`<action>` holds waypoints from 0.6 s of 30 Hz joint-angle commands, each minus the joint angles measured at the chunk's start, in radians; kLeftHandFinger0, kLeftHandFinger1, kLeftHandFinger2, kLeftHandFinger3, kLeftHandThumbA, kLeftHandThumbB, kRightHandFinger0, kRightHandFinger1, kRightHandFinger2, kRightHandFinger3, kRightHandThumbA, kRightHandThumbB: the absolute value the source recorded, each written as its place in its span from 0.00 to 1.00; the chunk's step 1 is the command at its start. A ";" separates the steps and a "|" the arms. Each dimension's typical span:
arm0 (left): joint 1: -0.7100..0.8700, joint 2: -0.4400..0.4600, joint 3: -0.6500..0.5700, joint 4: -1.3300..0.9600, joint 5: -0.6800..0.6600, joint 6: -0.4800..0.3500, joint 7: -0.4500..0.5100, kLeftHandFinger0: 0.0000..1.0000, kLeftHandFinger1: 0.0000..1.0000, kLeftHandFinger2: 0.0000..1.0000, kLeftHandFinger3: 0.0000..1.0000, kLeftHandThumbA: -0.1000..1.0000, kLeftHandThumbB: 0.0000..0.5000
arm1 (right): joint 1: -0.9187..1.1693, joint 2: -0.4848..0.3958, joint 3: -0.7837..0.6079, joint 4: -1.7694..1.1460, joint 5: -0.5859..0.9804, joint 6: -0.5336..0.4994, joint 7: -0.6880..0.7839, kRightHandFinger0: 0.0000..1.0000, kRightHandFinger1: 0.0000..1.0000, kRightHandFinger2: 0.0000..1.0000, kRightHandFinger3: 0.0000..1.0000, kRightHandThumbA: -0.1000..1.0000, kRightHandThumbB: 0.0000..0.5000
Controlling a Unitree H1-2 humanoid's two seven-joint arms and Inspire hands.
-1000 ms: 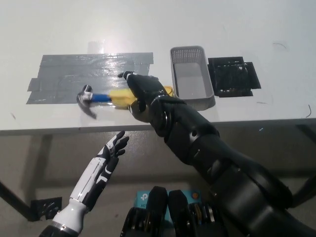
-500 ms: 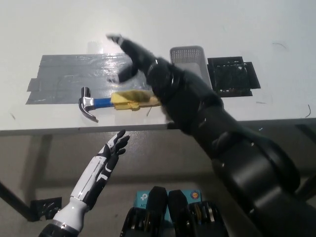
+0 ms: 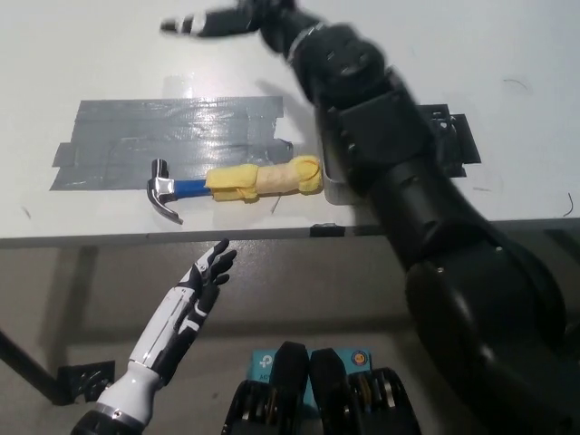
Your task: The robot picks the hammer placed on top of the gray container with right hand and places it on the grey area of the desk
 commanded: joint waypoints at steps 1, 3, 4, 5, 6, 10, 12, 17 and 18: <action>-0.060 0.015 0.030 -0.023 -0.020 -0.046 0.002 1.00 1.00 1.00 1.00 0.97 0.29 | 0.021 -0.220 -0.036 -0.727 0.186 0.179 0.185 1.00 1.00 1.00 1.00 1.00 0.92; -0.065 0.013 0.041 -0.029 -0.022 -0.025 0.012 1.00 1.00 1.00 1.00 1.00 0.35 | 0.102 -0.294 -0.037 -0.955 0.210 0.269 0.220 1.00 1.00 1.00 1.00 1.00 0.87; -0.067 0.013 0.045 -0.026 -0.024 -0.027 0.013 1.00 1.00 1.00 1.00 1.00 0.37 | 0.120 -0.306 -0.040 -1.001 0.218 0.283 0.222 1.00 1.00 1.00 1.00 0.98 0.88; -0.070 0.012 0.049 -0.019 -0.026 -0.033 0.016 1.00 1.00 1.00 1.00 1.00 0.38 | 0.174 -0.335 -0.050 -1.119 0.243 0.324 0.228 1.00 1.00 1.00 1.00 0.98 0.90; -0.079 0.005 0.052 -0.009 -0.025 -0.043 0.023 1.00 1.00 1.00 1.00 1.00 0.37 | 0.210 -0.347 -0.061 -1.211 0.276 0.365 0.225 1.00 1.00 1.00 1.00 0.99 0.89; -0.085 -0.012 0.058 0.007 -0.016 -0.056 0.045 1.00 1.00 1.00 1.00 1.00 0.38 | 0.340 -0.359 -0.095 -1.451 0.391 0.419 0.187 1.00 1.00 1.00 1.00 0.94 0.88; -0.089 -0.015 0.061 0.014 -0.017 -0.067 0.049 1.00 1.00 1.00 1.00 1.00 0.36 | 0.400 -0.375 -0.095 -1.541 0.397 0.413 0.172 1.00 1.00 1.00 1.00 0.97 0.87; -0.081 -0.019 0.066 0.019 -0.004 -0.086 0.064 1.00 1.00 1.00 1.00 1.00 0.40 | 0.657 -0.388 -0.106 -1.780 0.568 0.378 0.096 1.00 1.00 1.00 1.00 1.00 0.81; -0.081 -0.022 0.066 0.019 -0.004 -0.087 0.067 1.00 1.00 1.00 1.00 1.00 0.40 | 0.661 -0.389 -0.104 -1.782 0.575 0.378 0.092 1.00 1.00 1.00 1.00 1.00 0.95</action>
